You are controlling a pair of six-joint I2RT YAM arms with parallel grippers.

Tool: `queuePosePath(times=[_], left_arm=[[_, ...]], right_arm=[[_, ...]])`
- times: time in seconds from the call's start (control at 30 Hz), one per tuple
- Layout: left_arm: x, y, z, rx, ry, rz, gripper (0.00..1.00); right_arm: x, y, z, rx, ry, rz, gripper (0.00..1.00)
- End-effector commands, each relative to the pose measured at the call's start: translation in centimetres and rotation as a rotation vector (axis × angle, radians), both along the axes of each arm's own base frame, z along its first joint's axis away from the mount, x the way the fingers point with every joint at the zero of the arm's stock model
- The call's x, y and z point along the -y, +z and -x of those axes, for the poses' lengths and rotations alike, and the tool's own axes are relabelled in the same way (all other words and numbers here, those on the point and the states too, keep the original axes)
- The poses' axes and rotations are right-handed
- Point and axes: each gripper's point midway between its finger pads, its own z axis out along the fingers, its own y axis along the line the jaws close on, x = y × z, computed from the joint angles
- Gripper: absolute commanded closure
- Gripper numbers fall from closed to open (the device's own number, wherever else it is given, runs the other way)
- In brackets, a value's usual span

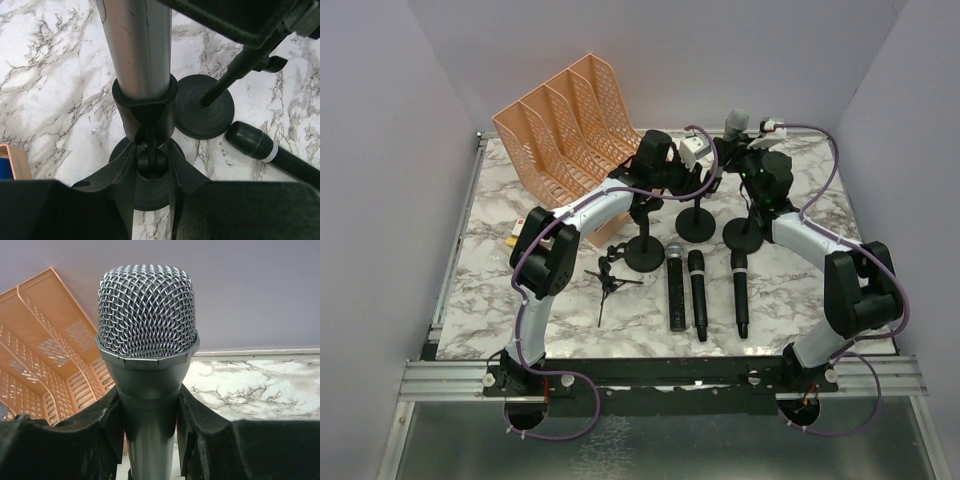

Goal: Attach the microphones to the stand

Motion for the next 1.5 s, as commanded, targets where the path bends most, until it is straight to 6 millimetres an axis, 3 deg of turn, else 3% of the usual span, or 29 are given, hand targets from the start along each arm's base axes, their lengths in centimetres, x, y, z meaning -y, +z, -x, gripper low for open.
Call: queuePosePath(times=[0.0, 0.17, 0.43, 1.13, 1.27, 1.37, 1.47], left_arm=[[-0.5, -1.8, -1.7, 0.014, 0.086, -0.03, 1.0], [-0.5, -1.9, -1.7, 0.013, 0.084, -0.032, 1.0], [-0.6, -2.1, -1.7, 0.013, 0.088, -0.036, 1.0], [-0.5, -2.0, -2.0, 0.013, 0.094, -0.034, 1.0], [-0.5, -1.8, -2.0, 0.015, 0.095, -0.03, 1.0], [-0.4, -0.3, -2.7, 0.022, 0.133, -0.012, 0.98], [-0.6, 2.1, -4.0, 0.039, 0.197, -0.003, 0.8]], right_arm=[[-3.9, -21.4, 10.0, -0.665, 0.237, 0.151, 0.99], [-4.5, -22.0, 10.2, -0.671, 0.266, 0.14, 0.99], [-4.3, -20.5, 9.4, -0.619, 0.249, 0.147, 0.99], [-4.5, -19.7, 8.8, -0.567, 0.248, 0.126, 0.99], [-4.7, -17.6, 8.2, -0.524, 0.235, 0.095, 0.99], [-4.1, -15.6, 6.9, -0.484, 0.162, 0.057, 0.99], [-2.6, -13.7, 5.0, -0.444, 0.047, 0.051, 0.99]])
